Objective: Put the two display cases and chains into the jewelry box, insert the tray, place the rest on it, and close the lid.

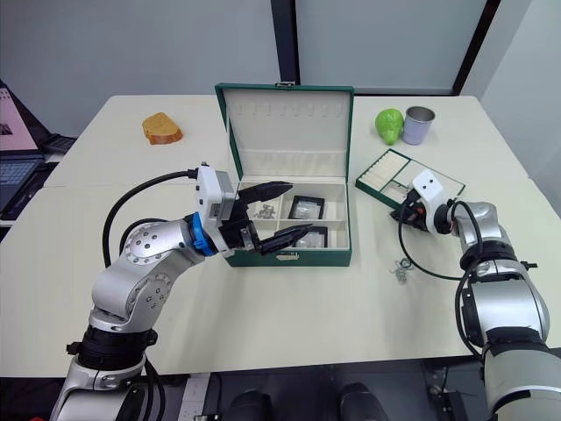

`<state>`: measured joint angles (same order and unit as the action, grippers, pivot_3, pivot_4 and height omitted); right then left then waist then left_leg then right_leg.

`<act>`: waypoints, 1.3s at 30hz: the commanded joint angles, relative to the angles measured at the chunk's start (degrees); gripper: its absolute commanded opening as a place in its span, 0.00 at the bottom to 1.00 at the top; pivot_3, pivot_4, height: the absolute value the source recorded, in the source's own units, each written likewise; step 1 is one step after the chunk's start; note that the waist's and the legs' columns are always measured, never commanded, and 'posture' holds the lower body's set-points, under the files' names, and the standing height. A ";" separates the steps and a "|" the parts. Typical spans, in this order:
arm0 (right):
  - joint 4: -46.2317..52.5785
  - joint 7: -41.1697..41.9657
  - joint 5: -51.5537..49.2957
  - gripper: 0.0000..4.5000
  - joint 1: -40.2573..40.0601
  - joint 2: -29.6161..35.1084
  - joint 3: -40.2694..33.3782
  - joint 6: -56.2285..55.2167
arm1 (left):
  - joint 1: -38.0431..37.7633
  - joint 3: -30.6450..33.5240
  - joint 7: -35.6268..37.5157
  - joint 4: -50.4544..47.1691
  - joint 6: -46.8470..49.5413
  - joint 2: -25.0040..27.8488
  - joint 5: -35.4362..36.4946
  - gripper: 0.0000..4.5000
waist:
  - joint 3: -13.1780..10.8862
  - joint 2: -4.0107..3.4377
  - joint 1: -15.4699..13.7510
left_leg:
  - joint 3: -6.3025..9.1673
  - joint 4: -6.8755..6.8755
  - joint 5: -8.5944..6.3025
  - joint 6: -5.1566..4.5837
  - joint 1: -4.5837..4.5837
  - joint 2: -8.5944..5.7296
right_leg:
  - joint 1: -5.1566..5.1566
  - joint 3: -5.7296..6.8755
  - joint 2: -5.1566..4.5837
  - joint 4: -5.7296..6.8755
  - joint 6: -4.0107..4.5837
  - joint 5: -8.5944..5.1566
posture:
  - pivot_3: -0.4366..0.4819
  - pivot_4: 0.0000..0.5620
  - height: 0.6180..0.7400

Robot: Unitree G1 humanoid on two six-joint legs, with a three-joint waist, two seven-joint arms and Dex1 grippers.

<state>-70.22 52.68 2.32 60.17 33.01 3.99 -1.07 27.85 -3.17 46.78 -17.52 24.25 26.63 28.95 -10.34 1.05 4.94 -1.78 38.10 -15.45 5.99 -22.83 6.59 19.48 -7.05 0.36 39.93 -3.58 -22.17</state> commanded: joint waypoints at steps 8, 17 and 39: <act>-0.33 -0.51 0.83 0.01 1.28 0.10 -1.76 -1.52 | 1.37 0.20 0.39 -1.00 -1.02 -0.26 -0.08 1.00 | 0.00 0.00 0.00 | 0.01 0.00 0.00 0.00 0.00 0.00 | -0.03 0.02 0.00 0.00 0.00 0.00 | 0.48 0.27 1.00; 1.37 0.80 -0.60 0.01 1.59 2.81 -3.77 -1.30 | 2.14 -0.01 0.75 -0.67 -1.44 -0.84 -0.10 1.00 | -0.01 -0.01 -0.05 | 0.01 0.00 0.00 0.00 -0.01 0.00 | -0.04 0.02 0.00 -0.01 0.00 0.00 | 0.48 0.27 1.00; 82.25 21.33 -27.62 0.01 -28.80 26.25 -13.21 43.86 | -23.78 13.38 -5.09 -18.18 -1.05 4.63 4.54 1.00 | -0.08 -0.14 -0.89 | 0.09 -0.05 -0.01 -0.01 -0.02 0.00 | -0.07 0.01 -0.02 -0.09 -0.01 0.00 | 0.48 0.27 1.00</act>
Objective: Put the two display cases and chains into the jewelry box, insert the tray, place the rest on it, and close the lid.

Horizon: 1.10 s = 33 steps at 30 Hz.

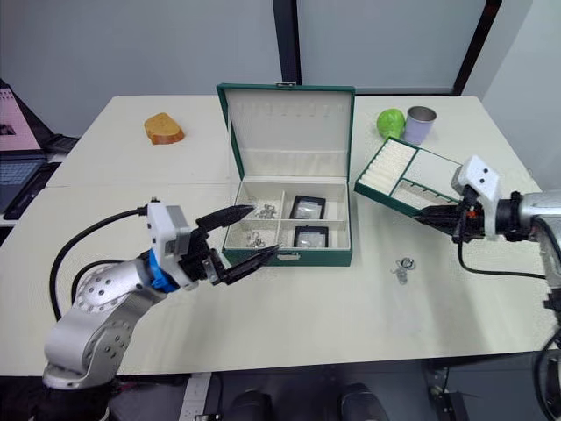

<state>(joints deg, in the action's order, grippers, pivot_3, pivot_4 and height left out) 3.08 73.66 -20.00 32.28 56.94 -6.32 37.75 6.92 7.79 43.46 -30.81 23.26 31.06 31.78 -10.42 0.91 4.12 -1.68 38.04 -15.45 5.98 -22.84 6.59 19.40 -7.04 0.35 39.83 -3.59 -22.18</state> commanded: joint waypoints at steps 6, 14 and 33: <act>16.78 -2.64 -10.25 0.01 0.86 0.89 0.82 10.35 | -9.41 4.87 -6.37 -9.13 0.40 -0.32 2.70 1.00 | -0.01 0.02 -0.96 | 0.01 0.01 0.00 0.00 0.03 -0.04 | -0.04 -0.09 0.00 -0.06 0.00 0.00 | 0.48 0.27 1.00; 12.41 -6.92 -6.18 0.01 13.86 -10.80 15.47 8.94 | -18.02 8.87 -10.87 -13.87 -0.13 -1.07 3.58 1.00 | -0.02 0.04 -0.85 | 0.01 -0.03 0.00 0.00 0.04 -0.03 | 0.03 -0.17 0.02 -0.09 0.01 0.00 | 0.48 0.27 1.00; -4.69 -6.31 7.88 0.01 24.60 -25.27 32.18 -1.28 | -28.07 10.83 -18.04 -19.26 -2.71 -5.50 2.08 1.00 | -0.04 0.07 -0.85 | -0.01 -0.06 0.00 0.00 0.00 0.00 | 0.25 -0.15 0.02 0.04 0.02 0.00 | 0.48 0.27 1.00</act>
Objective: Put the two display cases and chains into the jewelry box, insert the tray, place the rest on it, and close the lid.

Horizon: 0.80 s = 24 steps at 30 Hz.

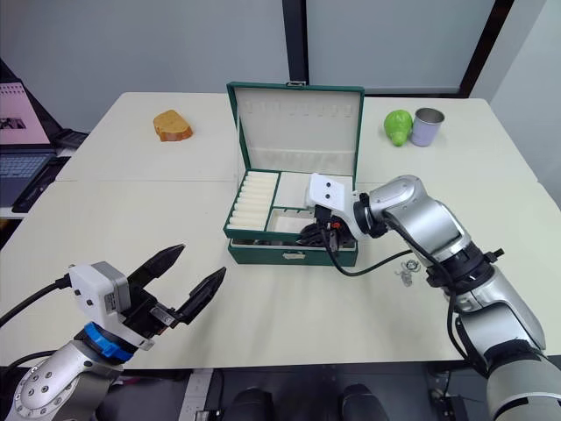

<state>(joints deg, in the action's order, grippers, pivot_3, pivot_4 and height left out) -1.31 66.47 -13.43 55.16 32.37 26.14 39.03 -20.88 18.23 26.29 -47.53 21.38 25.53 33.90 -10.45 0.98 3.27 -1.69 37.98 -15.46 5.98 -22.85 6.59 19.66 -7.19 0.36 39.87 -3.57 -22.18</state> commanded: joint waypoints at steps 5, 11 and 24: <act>-1.13 1.65 2.88 0.01 1.41 -1.88 0.30 -3.09 | 0.93 0.72 -2.38 -3.24 0.49 0.78 0.91 1.00 | 0.00 0.00 0.06 | 0.00 0.00 0.00 0.00 0.00 0.00 | 0.01 -0.01 0.00 0.00 0.00 0.00 | 0.48 0.27 1.00; -0.65 1.62 4.17 0.01 0.47 -2.08 0.70 -2.74 | 2.97 1.00 -3.85 -3.63 2.48 2.20 2.40 1.00 | 0.00 0.00 0.04 | 0.00 0.00 0.00 0.00 0.00 0.00 | 0.01 -0.01 0.00 0.01 0.00 0.00 | 0.48 0.27 1.00; 0.17 1.51 5.02 0.01 -0.46 -2.05 0.38 -1.44 | 4.47 -1.05 -4.99 -3.80 3.97 3.14 2.32 1.00 | 0.00 0.00 0.06 | 0.00 0.00 0.00 0.00 0.01 0.00 | 0.01 -0.01 0.00 0.01 0.00 0.00 | 0.48 0.27 1.00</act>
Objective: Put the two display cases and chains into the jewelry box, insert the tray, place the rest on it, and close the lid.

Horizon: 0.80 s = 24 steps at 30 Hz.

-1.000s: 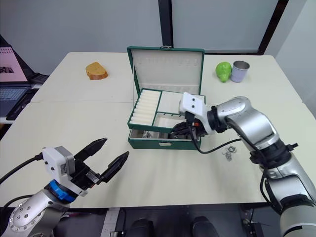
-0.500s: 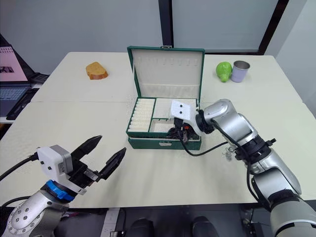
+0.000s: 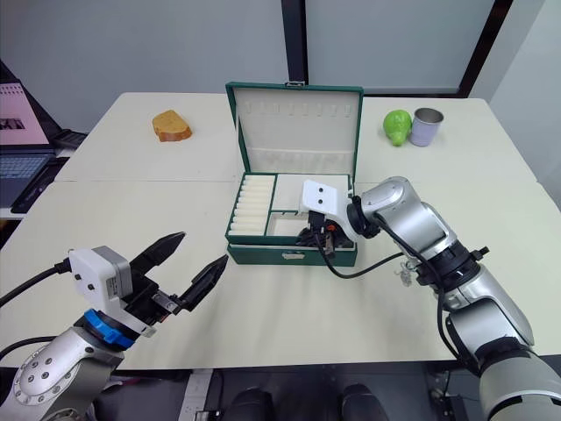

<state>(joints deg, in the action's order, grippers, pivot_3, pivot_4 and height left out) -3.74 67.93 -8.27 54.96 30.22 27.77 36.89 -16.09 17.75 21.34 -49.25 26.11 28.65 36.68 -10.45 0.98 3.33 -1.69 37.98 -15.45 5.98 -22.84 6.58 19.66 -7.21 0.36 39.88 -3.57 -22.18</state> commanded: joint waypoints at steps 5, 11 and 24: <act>4.35 0.15 -0.26 0.01 -0.78 0.45 -1.17 2.25 | -1.79 -0.99 1.42 -0.84 -2.68 -0.43 -1.67 1.00 | 0.00 0.00 0.02 | 0.00 0.00 0.00 0.00 0.00 0.00 | 0.01 -0.01 0.00 0.00 0.00 0.00 | 0.48 0.27 1.00; 5.37 -0.36 -0.23 0.01 -1.24 0.72 -1.42 3.54 | -4.04 -0.68 3.78 0.77 -5.52 -1.01 -2.66 1.00 | 0.00 0.00 0.01 | -0.01 -0.01 0.00 0.00 0.00 -0.01 | 0.01 -0.01 0.00 0.00 0.00 0.00 | 0.48 0.27 1.00; 1.76 -0.73 0.61 0.01 -0.53 -0.18 -2.00 0.56 | -6.05 0.33 7.64 4.13 -9.96 -1.11 -2.97 1.00 | 0.00 0.00 -0.03 | -0.01 -0.02 0.00 0.00 0.00 -0.01 | 0.01 -0.01 0.00 -0.01 0.00 0.00 | 0.48 0.27 1.00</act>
<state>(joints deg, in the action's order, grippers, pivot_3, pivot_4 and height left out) -2.38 67.40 -8.08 53.57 29.99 27.03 37.90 -21.96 16.88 28.37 -44.39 17.91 27.71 33.83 -10.45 0.98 3.30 -1.70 37.96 -15.46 5.98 -22.84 6.57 19.67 -7.22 0.36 39.87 -3.57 -22.18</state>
